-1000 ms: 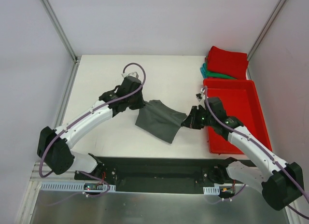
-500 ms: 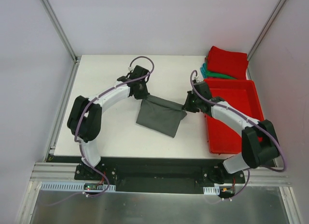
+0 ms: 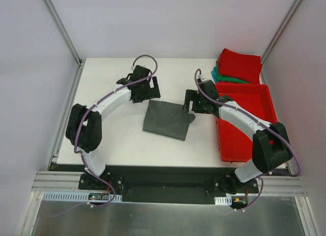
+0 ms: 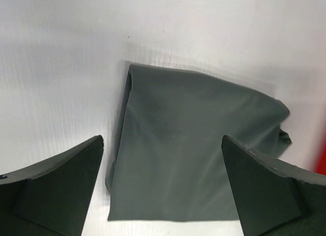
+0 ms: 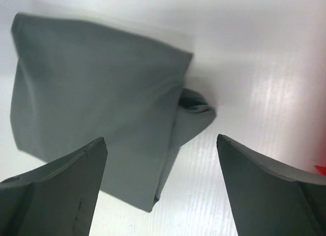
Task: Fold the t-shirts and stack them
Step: Fold the long partially folded tshirt into a neat square
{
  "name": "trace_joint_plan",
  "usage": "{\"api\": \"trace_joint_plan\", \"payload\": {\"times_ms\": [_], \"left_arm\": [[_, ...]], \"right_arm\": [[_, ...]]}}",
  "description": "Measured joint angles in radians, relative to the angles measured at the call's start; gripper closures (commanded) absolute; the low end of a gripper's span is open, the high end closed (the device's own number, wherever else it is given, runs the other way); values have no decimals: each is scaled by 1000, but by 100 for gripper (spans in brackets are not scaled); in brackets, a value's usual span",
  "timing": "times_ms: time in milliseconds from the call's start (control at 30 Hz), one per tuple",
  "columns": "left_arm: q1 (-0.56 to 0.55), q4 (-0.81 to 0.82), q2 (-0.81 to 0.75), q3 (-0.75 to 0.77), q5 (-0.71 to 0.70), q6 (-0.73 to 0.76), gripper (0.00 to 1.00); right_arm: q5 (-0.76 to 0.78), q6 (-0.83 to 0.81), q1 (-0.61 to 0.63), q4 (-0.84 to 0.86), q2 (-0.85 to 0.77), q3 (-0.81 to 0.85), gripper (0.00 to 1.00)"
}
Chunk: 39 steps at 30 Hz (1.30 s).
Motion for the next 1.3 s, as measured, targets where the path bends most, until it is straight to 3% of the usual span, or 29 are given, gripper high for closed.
{"api": "trace_joint_plan", "payload": {"times_ms": [200,600,800,900,1000,1100,1167,1300], "left_arm": [[0,28,-170,-139,12,-8,1],[0,31,-319,-524,5,-80,1],[0,34,-422,-583,-14,-114,1],[0,36,-457,-605,-20,-127,1],[0,36,-487,-622,-28,-133,1],[0,36,-514,-639,-34,-136,1],[0,37,-531,-650,-34,-137,1],[0,39,-573,-676,-34,-140,1]], "right_arm": [[-19,2,80,-18,24,14,8],[36,84,95,-109,313,167,11],[39,123,121,-129,372,220,24],[49,141,138,-117,381,227,45],[52,150,148,-99,387,225,53],[57,150,156,-74,388,218,50],[68,139,160,-58,388,215,33],[91,94,166,-22,335,168,27]]}}
